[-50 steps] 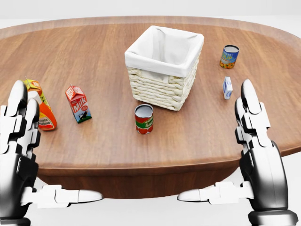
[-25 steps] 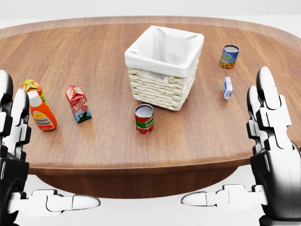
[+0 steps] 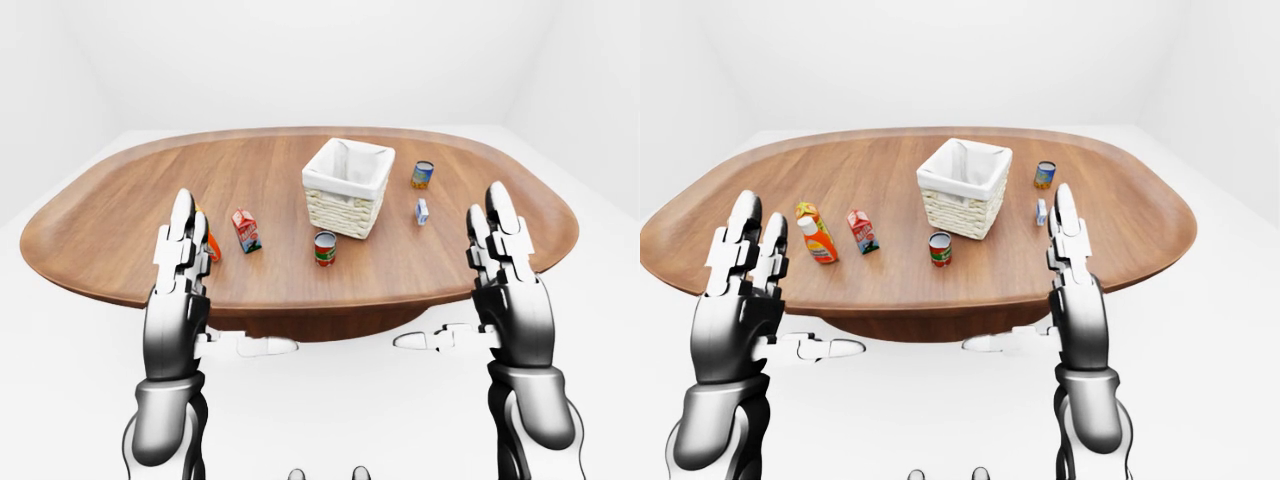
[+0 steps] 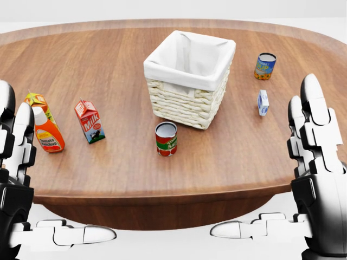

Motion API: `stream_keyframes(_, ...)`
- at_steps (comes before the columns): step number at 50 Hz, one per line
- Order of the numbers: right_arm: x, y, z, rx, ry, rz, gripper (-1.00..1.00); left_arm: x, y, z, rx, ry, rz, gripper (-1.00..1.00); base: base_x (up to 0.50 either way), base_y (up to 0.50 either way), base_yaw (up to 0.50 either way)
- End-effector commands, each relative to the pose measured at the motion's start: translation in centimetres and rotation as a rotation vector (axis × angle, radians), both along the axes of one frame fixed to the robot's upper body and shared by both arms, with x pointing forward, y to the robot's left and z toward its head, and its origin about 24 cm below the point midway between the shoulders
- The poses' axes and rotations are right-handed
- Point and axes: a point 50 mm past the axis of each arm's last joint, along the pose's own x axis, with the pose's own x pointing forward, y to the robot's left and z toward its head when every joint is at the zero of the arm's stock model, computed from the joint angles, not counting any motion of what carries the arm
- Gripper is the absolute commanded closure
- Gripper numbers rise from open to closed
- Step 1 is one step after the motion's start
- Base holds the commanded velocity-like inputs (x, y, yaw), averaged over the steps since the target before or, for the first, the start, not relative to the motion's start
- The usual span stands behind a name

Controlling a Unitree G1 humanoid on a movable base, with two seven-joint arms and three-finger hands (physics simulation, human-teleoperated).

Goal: Pick the milk and place it in the basket.

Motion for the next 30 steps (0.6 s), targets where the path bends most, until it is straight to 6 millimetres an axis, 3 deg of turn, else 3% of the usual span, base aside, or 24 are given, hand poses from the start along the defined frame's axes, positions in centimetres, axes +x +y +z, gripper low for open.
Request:
stream_keyframes(1, -0.05, -0.08, -0.01, 0.006, 0.0, 0.0, -1.0, 0.04, -0.07, -0.24, 0.001, 0.012, -0.003, -1.0, 0.28, 0.0, 0.0)
stream_keyframes(30, -0.06, -0.05, -0.12, 0.021, 0.005, 0.01, -1.0, 0.12, -0.26, -0.81, 0.009, 0.042, -0.008, -1.0, 0.38, 0.0, 0.0)
